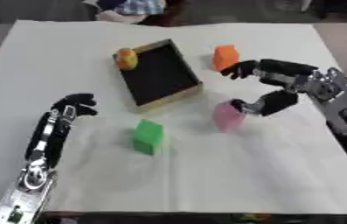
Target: Pick up objects on the table and place them in the box.
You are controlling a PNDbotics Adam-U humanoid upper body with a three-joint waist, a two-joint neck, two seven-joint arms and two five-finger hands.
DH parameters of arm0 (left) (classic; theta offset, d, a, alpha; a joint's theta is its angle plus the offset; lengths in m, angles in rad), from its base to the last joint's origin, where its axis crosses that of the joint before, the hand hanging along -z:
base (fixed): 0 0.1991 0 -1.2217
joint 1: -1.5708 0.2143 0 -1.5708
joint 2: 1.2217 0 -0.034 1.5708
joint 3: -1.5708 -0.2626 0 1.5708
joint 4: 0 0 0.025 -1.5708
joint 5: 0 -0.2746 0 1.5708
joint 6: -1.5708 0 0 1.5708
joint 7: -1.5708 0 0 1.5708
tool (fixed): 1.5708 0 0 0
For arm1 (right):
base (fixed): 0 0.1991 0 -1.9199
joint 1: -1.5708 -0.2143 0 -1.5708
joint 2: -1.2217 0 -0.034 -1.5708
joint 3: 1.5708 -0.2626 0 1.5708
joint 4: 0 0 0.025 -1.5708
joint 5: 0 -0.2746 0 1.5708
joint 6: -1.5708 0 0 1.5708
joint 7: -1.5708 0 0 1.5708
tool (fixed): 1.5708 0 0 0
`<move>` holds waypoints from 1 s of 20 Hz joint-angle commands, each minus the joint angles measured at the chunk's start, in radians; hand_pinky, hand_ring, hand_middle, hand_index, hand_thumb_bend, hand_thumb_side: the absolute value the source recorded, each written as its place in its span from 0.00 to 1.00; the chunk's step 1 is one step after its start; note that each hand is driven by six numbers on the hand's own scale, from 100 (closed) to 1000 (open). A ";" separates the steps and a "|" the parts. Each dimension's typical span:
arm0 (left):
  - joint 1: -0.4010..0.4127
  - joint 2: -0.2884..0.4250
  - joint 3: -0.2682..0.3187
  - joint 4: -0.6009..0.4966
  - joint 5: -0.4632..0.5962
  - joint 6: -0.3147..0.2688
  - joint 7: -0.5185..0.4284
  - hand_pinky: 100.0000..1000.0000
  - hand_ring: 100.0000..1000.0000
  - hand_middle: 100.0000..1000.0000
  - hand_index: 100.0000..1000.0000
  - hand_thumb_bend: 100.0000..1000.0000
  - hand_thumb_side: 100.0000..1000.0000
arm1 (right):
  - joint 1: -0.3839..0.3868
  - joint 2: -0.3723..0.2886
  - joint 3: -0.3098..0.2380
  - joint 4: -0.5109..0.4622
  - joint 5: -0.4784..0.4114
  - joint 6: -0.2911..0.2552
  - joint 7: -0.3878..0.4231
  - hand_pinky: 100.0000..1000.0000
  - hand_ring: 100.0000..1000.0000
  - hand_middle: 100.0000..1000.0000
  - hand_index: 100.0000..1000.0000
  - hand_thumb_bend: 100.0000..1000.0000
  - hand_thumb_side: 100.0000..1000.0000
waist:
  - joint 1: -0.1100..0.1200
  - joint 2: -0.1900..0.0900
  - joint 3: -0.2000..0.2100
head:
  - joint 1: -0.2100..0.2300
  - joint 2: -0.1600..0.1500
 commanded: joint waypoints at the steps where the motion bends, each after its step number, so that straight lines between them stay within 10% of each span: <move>1: -0.003 0.018 0.001 -0.012 -0.003 -0.001 -0.003 0.74 0.57 0.58 0.72 0.00 0.96 | -0.023 -0.038 0.012 0.011 -0.009 -0.015 0.027 0.85 0.87 0.91 0.99 0.12 0.56 | -0.014 -0.030 -0.001 | 0.003 -0.002; 20: -0.004 0.019 -0.001 -0.011 -0.004 -0.001 -0.005 0.74 0.57 0.58 0.72 0.00 0.96 | -0.062 -0.017 0.061 0.118 0.006 -0.058 0.129 0.86 0.88 0.92 0.99 0.11 0.58 | -0.019 -0.032 0.006 | 0.004 -0.002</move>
